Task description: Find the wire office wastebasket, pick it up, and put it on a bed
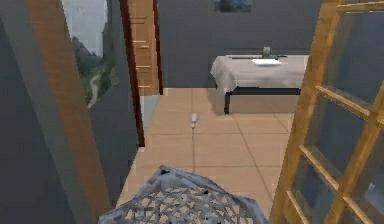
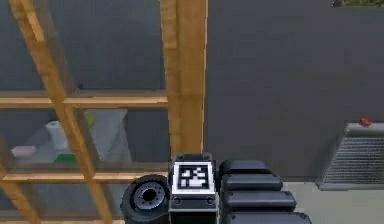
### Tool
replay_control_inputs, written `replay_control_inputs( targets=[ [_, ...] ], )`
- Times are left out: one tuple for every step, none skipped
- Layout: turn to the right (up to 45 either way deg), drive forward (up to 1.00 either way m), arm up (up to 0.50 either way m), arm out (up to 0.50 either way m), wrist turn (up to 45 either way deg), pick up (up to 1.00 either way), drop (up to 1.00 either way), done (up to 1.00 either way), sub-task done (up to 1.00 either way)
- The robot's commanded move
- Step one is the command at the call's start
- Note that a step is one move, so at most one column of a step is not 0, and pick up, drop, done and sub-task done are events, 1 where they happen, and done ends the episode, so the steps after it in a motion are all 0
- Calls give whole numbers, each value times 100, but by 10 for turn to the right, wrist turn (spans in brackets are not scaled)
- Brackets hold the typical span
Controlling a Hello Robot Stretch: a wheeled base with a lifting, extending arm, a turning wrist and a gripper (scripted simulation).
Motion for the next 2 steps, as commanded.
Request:
replay_control_inputs(
  targets=[
    [0,100,0,0,0,0,0,0,0],
    [-60,0,0,0,0,0,0,0,0]
  ],
)
